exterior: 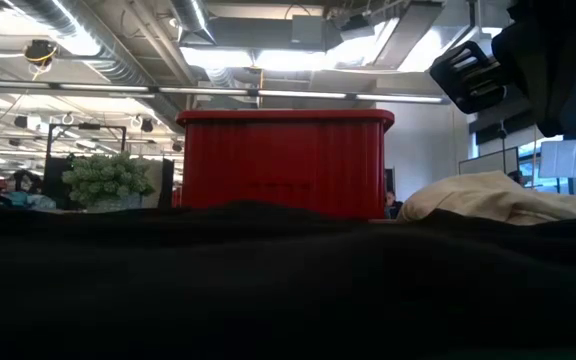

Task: Fold laundry
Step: Fold the black shirt

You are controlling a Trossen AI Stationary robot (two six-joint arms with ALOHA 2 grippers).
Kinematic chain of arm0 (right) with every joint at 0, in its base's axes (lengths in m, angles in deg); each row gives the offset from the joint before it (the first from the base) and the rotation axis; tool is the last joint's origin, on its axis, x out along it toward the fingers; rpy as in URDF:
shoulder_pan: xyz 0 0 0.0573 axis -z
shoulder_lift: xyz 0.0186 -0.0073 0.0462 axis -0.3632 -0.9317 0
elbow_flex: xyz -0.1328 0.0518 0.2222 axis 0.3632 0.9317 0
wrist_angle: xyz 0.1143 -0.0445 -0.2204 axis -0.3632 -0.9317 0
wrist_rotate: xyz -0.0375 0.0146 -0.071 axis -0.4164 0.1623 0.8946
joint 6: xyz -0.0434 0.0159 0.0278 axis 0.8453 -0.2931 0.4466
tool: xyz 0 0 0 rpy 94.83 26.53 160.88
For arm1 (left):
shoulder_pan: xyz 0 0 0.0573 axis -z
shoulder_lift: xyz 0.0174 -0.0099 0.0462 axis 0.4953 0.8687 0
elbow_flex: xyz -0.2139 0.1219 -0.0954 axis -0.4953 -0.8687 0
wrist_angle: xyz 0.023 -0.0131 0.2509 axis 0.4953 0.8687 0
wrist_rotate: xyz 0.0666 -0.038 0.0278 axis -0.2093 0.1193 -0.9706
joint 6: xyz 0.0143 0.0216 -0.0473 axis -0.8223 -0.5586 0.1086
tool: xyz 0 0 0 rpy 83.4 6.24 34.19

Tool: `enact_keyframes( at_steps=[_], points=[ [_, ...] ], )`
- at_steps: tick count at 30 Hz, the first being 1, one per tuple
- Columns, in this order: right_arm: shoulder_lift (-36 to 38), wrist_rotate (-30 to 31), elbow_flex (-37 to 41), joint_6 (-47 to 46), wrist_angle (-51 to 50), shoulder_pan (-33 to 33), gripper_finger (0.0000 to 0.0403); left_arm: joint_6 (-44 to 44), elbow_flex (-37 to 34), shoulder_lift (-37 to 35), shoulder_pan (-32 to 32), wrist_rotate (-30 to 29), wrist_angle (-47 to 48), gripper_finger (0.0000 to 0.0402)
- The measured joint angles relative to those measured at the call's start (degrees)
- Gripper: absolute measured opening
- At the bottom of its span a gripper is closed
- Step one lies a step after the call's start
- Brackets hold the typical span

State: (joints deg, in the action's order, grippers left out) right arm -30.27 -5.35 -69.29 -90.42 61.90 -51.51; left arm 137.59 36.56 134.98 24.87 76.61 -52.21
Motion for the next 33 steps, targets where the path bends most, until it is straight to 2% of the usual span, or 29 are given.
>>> enact_keyframes(
  at_steps=[4, 8, 10, 13, 20, 24, 28, 30, 33],
  points=[
    [0.0, 1.7, 0.0, 0.0, -0.1, 0.0, 0.0005, 2.1, 0.0, 0.0, 0.7, 0.2, 0.0, 0.0000],
    [0.0, 2.9, 0.0, 0.3, -1.4, 0.5, 0.0005, 6.4, 0.2, -0.8, 0.8, 5.2, 0.4, 0.0000],
    [0.0, 2.9, 0.0, 0.0, -2.4, 1.1, 0.0005, 6.3, 1.0, -1.7, 1.3, 2.7, 0.6, 0.0000],
    [0.0, 3.0, 0.0, 0.0, -4.1, 2.0, 0.0005, 4.2, 2.0, -2.8, 2.3, -4.5, 0.2, 0.0000],
    [0.0, 2.5, -0.8, -0.8, -6.2, 2.8, 0.0005, 4.6, 2.1, -2.7, 2.5, -6.4, 0.6, 0.0000],
    [0.0, 2.5, -4.9, -2.7, -11.0, -1.3, 0.0005, 4.6, 2.1, -2.7, 2.5, -7.2, 0.8, 0.0000],
    [0.0, 8.9, -8.0, -3.8, -18.9, -8.8, 0.0005, 4.3, 2.1, -2.7, 2.5, -8.9, 1.0, 0.0000],
    [0.0, 11.4, -8.2, -6.9, -22.1, -12.3, 0.0005, 4.3, 2.1, -2.7, 2.5, -9.4, 1.3, 0.0000],
    [0.0, 12.0, -8.2, -13.1, -26.9, -16.5, 0.0005, 4.3, 2.1, -2.7, 2.5, -9.5, 2.1, 0.0000]
  ],
)
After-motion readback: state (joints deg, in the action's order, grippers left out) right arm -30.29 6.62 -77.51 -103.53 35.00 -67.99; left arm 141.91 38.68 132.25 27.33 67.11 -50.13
